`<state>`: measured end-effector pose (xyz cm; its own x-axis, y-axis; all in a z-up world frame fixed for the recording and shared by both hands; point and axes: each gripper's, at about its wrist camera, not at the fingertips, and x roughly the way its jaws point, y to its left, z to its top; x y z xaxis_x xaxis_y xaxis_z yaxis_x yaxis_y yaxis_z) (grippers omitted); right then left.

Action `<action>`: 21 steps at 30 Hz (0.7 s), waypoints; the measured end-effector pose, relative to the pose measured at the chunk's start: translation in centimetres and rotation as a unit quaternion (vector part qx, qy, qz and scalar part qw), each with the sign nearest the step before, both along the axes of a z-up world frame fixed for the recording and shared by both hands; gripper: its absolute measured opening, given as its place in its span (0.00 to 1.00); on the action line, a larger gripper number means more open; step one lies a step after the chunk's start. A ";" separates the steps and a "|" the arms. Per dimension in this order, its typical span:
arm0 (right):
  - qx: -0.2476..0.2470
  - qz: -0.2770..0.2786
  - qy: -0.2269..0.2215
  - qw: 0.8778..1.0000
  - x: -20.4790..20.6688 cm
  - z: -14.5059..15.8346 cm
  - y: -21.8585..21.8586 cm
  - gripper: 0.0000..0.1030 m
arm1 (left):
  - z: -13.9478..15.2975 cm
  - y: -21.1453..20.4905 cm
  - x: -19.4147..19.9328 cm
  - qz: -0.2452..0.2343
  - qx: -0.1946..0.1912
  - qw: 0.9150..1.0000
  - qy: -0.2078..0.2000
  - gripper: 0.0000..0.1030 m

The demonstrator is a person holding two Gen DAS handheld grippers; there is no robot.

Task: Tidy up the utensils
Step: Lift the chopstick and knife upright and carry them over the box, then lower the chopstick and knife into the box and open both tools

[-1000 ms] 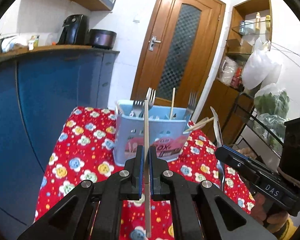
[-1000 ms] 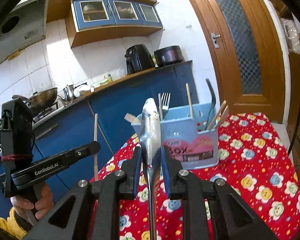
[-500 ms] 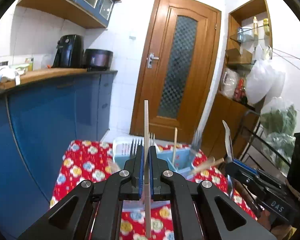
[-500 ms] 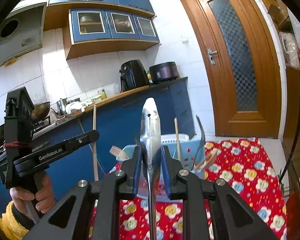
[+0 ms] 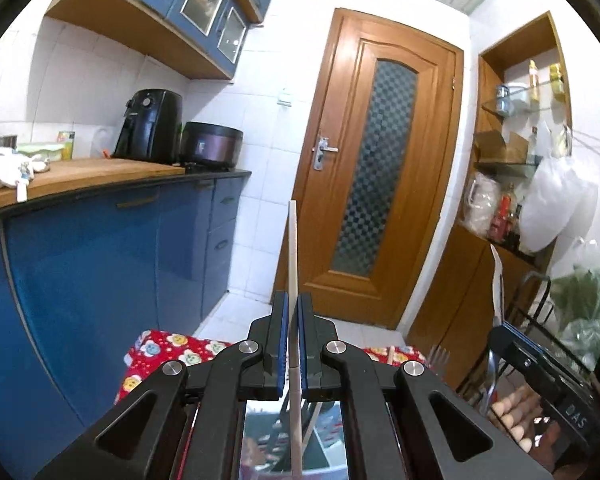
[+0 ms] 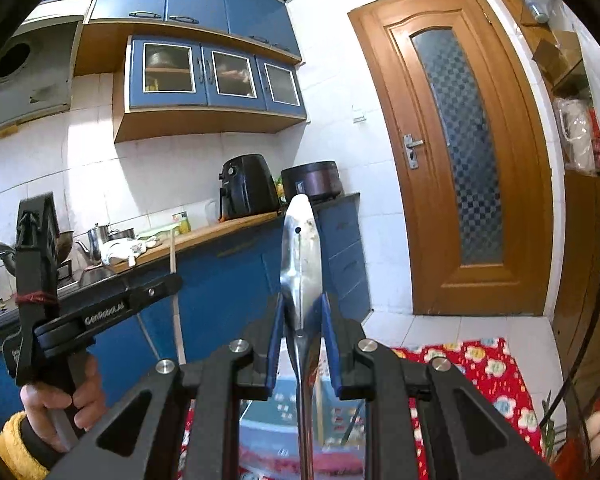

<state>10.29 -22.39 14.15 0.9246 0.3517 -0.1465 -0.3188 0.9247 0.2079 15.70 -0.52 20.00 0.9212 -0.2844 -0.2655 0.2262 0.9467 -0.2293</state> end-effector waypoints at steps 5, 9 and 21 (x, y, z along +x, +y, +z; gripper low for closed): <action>-0.017 -0.022 -0.021 0.999 2.3 0.3 0.7 0.21 | -0.8 -0.4 1.0 0.007 0.004 1.000 -0.011 0.04; -0.030 -0.043 -0.035 0.998 3.9 -0.5 1.6 0.21 | -2.0 -0.7 1.6 0.006 0.006 1.000 -0.009 0.04; -0.037 -0.042 -0.019 0.998 5.1 -3.7 2.2 0.20 | -5.0 -1.4 2.0 -0.002 0.021 1.000 0.010 0.04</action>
<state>15.39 -20.18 10.40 0.9557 0.2624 -0.1331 -0.2461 0.9609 0.1271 17.72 -1.94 14.97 0.9144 -0.2765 -0.2955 0.2263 0.9547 -0.1930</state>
